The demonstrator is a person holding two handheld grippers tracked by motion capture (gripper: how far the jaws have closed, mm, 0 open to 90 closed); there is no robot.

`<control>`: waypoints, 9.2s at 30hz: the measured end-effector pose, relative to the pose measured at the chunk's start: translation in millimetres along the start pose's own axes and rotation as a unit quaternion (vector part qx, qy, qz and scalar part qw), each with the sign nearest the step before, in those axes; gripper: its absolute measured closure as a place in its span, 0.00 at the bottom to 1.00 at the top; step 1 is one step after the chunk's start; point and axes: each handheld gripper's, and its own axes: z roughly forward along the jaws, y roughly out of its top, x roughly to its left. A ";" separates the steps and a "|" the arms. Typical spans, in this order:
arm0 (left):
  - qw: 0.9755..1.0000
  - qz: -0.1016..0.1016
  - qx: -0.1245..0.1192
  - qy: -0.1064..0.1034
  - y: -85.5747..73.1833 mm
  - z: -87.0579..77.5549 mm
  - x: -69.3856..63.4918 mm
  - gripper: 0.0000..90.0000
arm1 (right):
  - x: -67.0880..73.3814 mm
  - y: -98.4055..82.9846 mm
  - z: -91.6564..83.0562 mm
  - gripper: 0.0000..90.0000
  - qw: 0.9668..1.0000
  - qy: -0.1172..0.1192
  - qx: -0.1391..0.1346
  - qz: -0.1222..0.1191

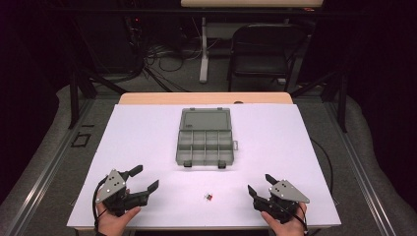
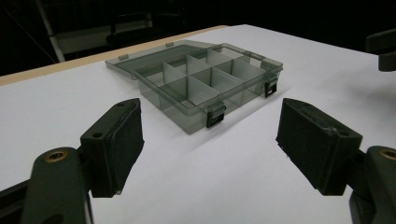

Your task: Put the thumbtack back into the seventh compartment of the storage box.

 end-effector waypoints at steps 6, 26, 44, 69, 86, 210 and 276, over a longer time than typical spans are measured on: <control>1.000 -0.003 0.005 0.001 0.0 0.4 -0.1 0.25 | 3.4 -0.1 2.9 0.34 1.000 0.011 0.023 0.002; 1.000 -0.006 0.024 -0.004 -0.2 1.8 -4.0 0.25 | 28.3 30.8 16.3 0.40 0.995 0.059 0.076 -0.033; 0.999 -0.003 0.031 -0.010 -0.8 4.4 -4.4 0.25 | 48.0 44.0 43.8 0.48 0.985 0.118 0.117 -0.042; 0.999 0.002 0.039 -0.017 -1.4 6.1 -5.0 0.26 | 86.2 28.8 79.8 0.58 0.969 0.181 0.148 -0.083; 0.999 0.001 0.043 -0.015 -2.1 7.1 -4.3 0.26 | 89.2 23.1 88.8 0.58 0.963 0.194 0.156 -0.102; 0.999 -0.005 0.040 -0.011 -1.5 4.9 -0.9 0.27 | 36.4 115.1 154.8 0.77 0.980 0.087 0.177 -0.004; 0.999 -0.008 0.039 -0.008 -2.0 3.9 0.6 0.27 | 41.4 108.6 125.6 0.45 0.988 0.092 0.126 -0.016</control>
